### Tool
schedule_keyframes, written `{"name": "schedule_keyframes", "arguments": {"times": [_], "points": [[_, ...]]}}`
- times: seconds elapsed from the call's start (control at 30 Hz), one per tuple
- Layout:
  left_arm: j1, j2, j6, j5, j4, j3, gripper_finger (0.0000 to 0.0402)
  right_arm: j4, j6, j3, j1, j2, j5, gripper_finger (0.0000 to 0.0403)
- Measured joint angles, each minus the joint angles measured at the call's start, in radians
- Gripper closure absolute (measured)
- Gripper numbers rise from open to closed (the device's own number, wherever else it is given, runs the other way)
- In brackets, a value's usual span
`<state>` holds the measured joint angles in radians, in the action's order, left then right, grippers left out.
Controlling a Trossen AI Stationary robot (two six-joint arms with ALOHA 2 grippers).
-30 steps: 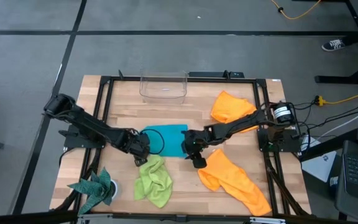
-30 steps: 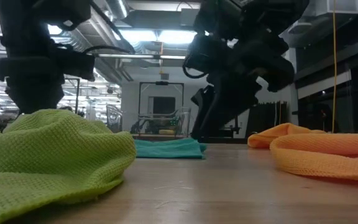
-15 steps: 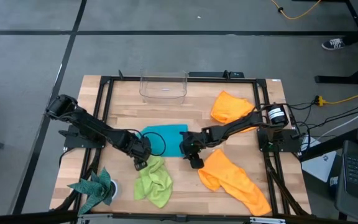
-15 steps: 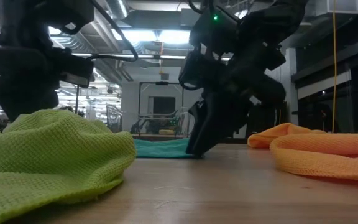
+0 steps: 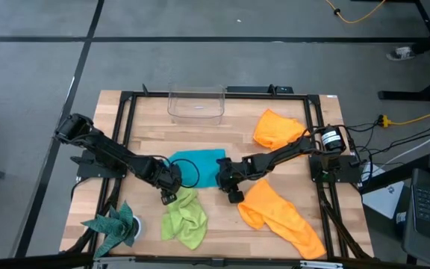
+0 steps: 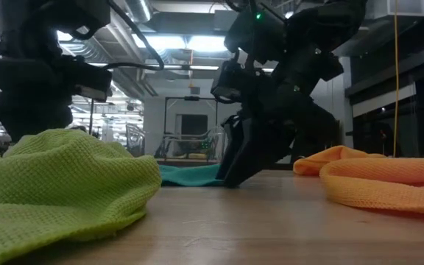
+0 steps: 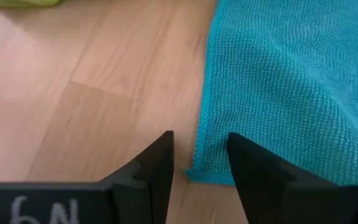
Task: Fold microfiber towels
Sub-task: Fold the blue microfiber cloth
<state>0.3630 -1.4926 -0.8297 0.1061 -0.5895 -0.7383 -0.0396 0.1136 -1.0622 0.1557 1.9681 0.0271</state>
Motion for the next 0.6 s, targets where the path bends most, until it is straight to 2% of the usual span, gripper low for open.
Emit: {"name": "schedule_keyframes", "arguments": {"times": [0.07,0.23,0.47,0.6], "points": [[0.000,-0.006,0.002,0.035,-0.001,0.000,0.0189,-0.018,-0.001,-0.002,0.005,-0.001,-0.023,0.0249],[0.007,-0.030,0.058,0.042,-0.004,0.000,0.0200,-0.027,-0.007,-0.002,0.009,-0.003,-0.037,0.0249],[0.046,-0.103,0.100,0.057,-0.009,-0.009,0.0236,-0.044,-0.008,-0.001,0.009,-0.003,-0.060,0.0250],[0.053,-0.105,0.099,0.058,-0.008,-0.009,0.0266,-0.046,-0.008,0.000,0.009,-0.003,-0.062,0.0274]]}}
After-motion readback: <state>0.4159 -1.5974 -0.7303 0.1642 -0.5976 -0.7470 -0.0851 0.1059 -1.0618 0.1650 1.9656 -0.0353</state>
